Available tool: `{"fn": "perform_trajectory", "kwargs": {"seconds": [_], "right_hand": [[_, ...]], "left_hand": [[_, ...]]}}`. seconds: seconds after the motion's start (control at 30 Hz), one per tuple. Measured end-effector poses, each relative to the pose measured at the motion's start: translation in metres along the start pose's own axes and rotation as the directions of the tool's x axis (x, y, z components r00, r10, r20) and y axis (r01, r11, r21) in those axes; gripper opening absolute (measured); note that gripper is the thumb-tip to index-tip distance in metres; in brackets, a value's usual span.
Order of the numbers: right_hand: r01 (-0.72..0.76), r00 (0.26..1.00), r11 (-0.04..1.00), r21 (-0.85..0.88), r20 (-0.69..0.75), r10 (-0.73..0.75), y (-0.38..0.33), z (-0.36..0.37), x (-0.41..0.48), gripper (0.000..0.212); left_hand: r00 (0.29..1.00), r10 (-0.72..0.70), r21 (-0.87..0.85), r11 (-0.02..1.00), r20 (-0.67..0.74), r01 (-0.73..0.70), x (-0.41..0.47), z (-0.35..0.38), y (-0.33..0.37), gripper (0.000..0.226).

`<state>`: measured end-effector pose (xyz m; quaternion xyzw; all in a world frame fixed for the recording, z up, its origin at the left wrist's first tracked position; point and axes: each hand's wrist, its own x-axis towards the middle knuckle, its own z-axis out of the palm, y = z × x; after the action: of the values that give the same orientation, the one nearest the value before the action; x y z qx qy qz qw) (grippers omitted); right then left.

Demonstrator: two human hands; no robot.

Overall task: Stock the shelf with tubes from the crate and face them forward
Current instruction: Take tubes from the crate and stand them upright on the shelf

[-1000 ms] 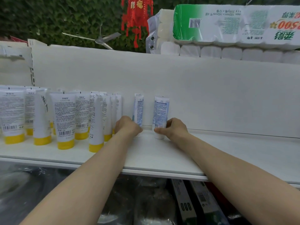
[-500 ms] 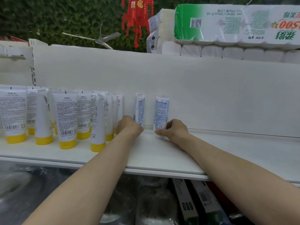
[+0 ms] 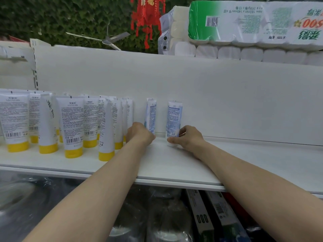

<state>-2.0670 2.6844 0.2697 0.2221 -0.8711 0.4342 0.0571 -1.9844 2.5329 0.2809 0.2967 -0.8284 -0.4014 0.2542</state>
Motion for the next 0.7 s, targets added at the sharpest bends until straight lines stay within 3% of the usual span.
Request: {"fn": "perform_trajectory", "kwargs": {"seconds": [0.7], "right_hand": [[0.012, 1.0, 1.0, -0.014, 0.01, -0.012, 0.0026, 0.0026, 0.0024, 0.045]], "left_hand": [[1.0, -0.008, 0.006, 1.0, -0.021, 0.008, 0.0008, 0.0013, 0.0002, 0.045]]}}
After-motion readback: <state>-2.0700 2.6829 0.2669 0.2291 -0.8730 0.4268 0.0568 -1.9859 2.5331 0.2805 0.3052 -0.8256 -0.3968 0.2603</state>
